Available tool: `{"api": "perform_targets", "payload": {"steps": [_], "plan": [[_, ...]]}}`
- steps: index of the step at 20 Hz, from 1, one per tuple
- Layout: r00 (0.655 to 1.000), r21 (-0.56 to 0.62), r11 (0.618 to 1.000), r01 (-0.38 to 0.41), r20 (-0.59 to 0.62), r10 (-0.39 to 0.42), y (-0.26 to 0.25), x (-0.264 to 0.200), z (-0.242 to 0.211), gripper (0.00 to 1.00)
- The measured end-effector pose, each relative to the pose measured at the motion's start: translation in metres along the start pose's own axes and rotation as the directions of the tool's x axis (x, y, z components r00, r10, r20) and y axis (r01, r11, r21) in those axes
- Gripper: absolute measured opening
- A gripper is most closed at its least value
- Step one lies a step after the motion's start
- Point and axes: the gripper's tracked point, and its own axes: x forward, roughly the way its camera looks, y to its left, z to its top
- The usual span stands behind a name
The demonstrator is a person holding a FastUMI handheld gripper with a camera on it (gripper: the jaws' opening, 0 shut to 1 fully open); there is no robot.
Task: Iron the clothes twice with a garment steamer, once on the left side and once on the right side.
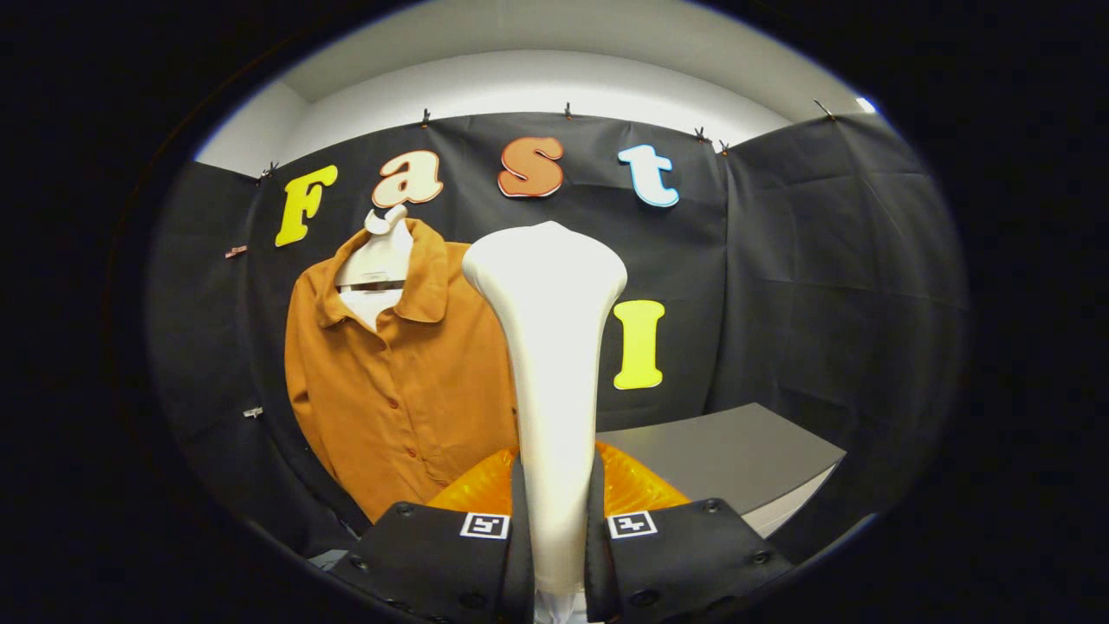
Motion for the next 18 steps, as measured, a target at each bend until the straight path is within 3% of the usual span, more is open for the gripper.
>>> {"api": "perform_targets", "payload": {"steps": [7,18], "plan": [[0.999,-0.021,1.000,-0.003,-0.038,0.003,0.060,0.025,-0.031,0.26],[0.996,-0.053,0.999,0.013,-0.091,-0.018,0.103,0.128,-0.080,0.27]]}}
